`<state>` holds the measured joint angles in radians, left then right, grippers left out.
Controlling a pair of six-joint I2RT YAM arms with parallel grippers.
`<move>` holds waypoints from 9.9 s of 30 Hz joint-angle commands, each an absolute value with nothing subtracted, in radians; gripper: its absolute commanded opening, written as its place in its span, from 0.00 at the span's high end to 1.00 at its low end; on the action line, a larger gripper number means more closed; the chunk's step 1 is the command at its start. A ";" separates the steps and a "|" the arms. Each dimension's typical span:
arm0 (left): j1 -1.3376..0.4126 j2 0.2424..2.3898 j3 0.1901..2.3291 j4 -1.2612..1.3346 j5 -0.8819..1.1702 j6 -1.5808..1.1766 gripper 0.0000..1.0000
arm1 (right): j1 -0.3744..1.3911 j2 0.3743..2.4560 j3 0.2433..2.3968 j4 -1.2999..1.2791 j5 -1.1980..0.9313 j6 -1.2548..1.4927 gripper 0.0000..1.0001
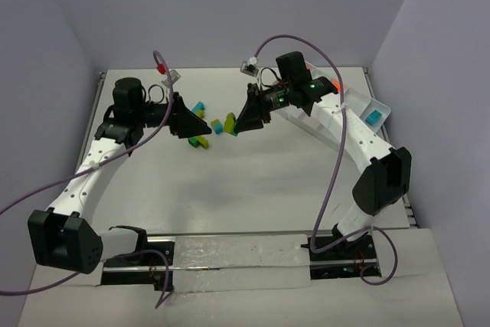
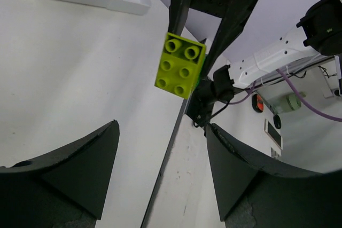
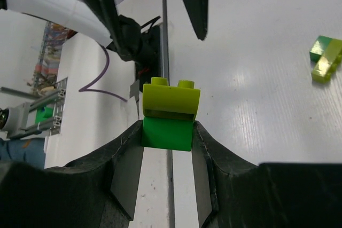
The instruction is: Sort the legos into containers by color
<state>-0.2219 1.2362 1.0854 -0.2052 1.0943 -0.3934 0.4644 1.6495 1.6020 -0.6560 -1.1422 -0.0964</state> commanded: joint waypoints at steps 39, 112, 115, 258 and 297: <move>-0.190 1.256 1.024 0.048 1.232 -0.452 1.00 | 0.352 1.634 1.654 -0.957 -1.248 -0.370 1.00; -0.387 1.196 0.979 -0.033 1.203 -0.159 1.00 | 0.509 1.520 1.473 -0.532 -1.131 0.017 0.25; -0.387 1.200 0.980 -0.023 1.215 -0.175 1.00 | 0.517 1.490 1.453 -0.507 -1.120 0.015 0.26; -0.083 2.207 1.716 -0.470 -0.155 -0.649 0.24 | 0.156 1.689 1.637 -0.867 -0.358 -0.192 0.14; -0.163 1.798 1.473 -0.488 0.170 -0.707 1.00 | 0.477 1.967 1.647 -0.195 -0.886 0.615 0.00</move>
